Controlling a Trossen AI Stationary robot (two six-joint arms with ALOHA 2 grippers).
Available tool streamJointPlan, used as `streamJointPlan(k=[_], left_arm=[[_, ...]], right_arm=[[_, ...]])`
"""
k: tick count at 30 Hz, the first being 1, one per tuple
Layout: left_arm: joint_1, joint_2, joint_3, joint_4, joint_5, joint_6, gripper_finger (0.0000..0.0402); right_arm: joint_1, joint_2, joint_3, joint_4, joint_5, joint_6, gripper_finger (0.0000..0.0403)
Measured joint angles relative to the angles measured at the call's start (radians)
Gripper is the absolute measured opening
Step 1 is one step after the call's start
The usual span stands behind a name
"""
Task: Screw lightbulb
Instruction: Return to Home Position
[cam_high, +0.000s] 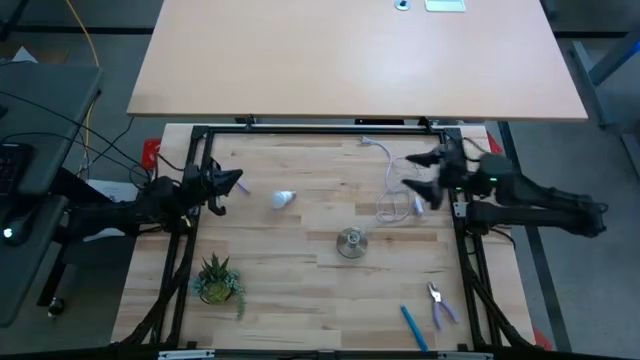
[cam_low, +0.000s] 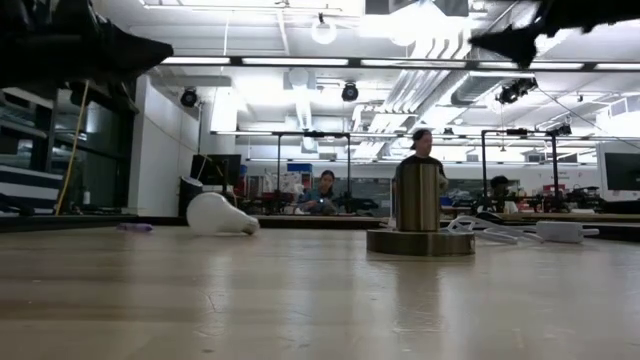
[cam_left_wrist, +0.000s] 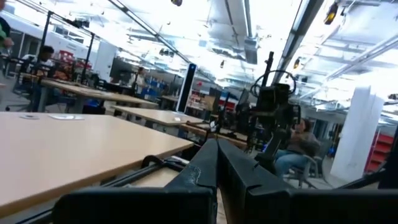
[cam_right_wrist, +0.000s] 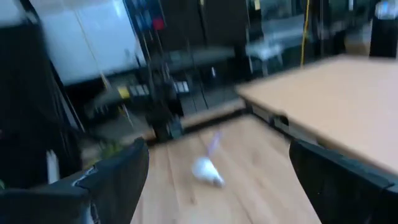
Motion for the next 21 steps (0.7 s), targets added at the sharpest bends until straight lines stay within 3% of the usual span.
streamJointPlan(k=[7, 11, 15, 21], left_arm=[[-0.002, -0.031, 0.002, -0.025, -0.004, 0.0, 0.0], [-0.002, 0.024, 0.042, -0.322, -0.009, 0.0, 0.0], [-0.002, 0.065, 0.046, -0.494, -0.008, 0.0, 0.0], [-0.002, 0.119, 0.047, -0.497, -0.004, 0.008, 0.0]], right_arm=[[0.0, -0.25, 0.0, -0.001, 0.0, 0.0, 0.0376], [0.0, -0.345, 0.0, -0.002, 0.0, 0.0, 0.0376], [0.0, -0.414, -0.004, 0.005, 0.0, 0.0, 0.0376], [0.003, -0.47, -0.231, 0.388, 0.0, 0.0, 0.0376]])
